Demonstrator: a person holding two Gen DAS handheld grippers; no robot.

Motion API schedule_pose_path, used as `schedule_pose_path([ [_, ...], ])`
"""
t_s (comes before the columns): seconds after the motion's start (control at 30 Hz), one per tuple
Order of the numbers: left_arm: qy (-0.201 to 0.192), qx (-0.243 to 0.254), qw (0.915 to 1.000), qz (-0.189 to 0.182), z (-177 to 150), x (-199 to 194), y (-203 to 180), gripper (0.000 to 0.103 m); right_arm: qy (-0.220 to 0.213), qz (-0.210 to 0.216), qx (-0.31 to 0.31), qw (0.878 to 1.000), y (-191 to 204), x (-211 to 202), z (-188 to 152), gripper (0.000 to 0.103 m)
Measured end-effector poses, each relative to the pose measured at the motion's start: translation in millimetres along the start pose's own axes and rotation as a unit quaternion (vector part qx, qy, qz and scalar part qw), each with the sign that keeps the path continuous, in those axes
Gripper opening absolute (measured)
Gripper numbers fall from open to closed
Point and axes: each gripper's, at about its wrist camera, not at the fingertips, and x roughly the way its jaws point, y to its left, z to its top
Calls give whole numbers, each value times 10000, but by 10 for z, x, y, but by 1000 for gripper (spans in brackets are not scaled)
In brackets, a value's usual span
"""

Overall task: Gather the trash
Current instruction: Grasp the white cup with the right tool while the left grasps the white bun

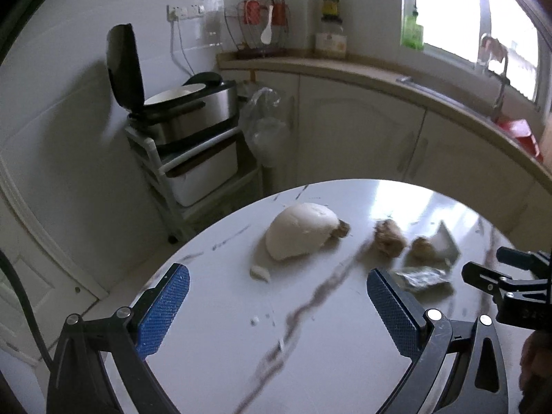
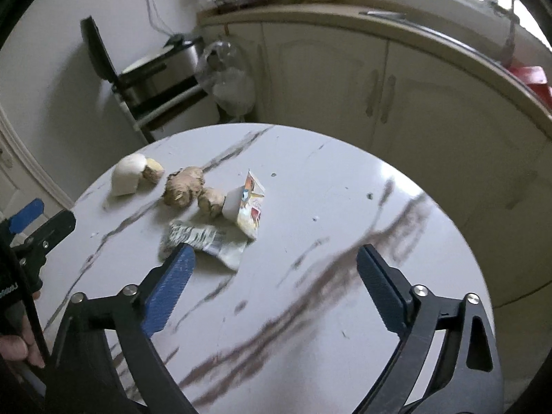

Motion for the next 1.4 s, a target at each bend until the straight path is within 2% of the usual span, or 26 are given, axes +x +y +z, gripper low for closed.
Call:
schedule_pose_path([
  [0.13, 160, 193, 9997, 62, 161, 398, -78, 102, 126, 19, -68, 9999, 27, 235, 101, 88],
  [0.3, 325, 448, 9984, 126, 279, 807, -219, 102, 257, -29, -235, 9994, 72, 444, 164, 75],
  [0.4, 376, 572, 9976, 137, 340, 1028, -281, 102, 200, -56, -331, 9992, 89, 457, 178, 72],
  [0.5, 404, 666, 9969, 148, 412, 1209, -323, 102, 158, -81, -441, 9989, 97, 469, 191, 64],
  [0.6, 415, 704, 9966, 134, 468, 1357, -340, 102, 126, -94, -564, 9983, 125, 468, 192, 54],
  [0.67, 423, 683, 9967, 78, 503, 1455, -323, 99, 101, -47, -572, 9983, 116, 456, 203, 36],
  [0.73, 466, 647, 9968, -81, 514, 1519, -308, 93, 100, -4, -589, 9982, 105, 452, 210, 27],
  [0.8, 536, 597, 9964, -278, 514, 1573, -298, 74, 91, 21, -610, 9981, 102, 442, 199, 26],
  [0.83, 541, 565, 9962, -390, 525, 1606, -279, 71, 83, 37, -618, 9980, 98, 435, 190, 26],
  [0.9, 565, 519, 9954, -580, 546, 1643, -237, 56, 75, 70, -610, 9981, 91, 428, 184, 26],
  [1.13, 560, 400, 9948, -751, 582, 1715, -68, 50, 38, 171, -523, 9985, 66, 380, 158, 23],
  [1.4, 449, 254, 9960, -725, 462, 1509, 67, 49, -2, 380, -292, 9988, -33, 268, 102, 21],
])
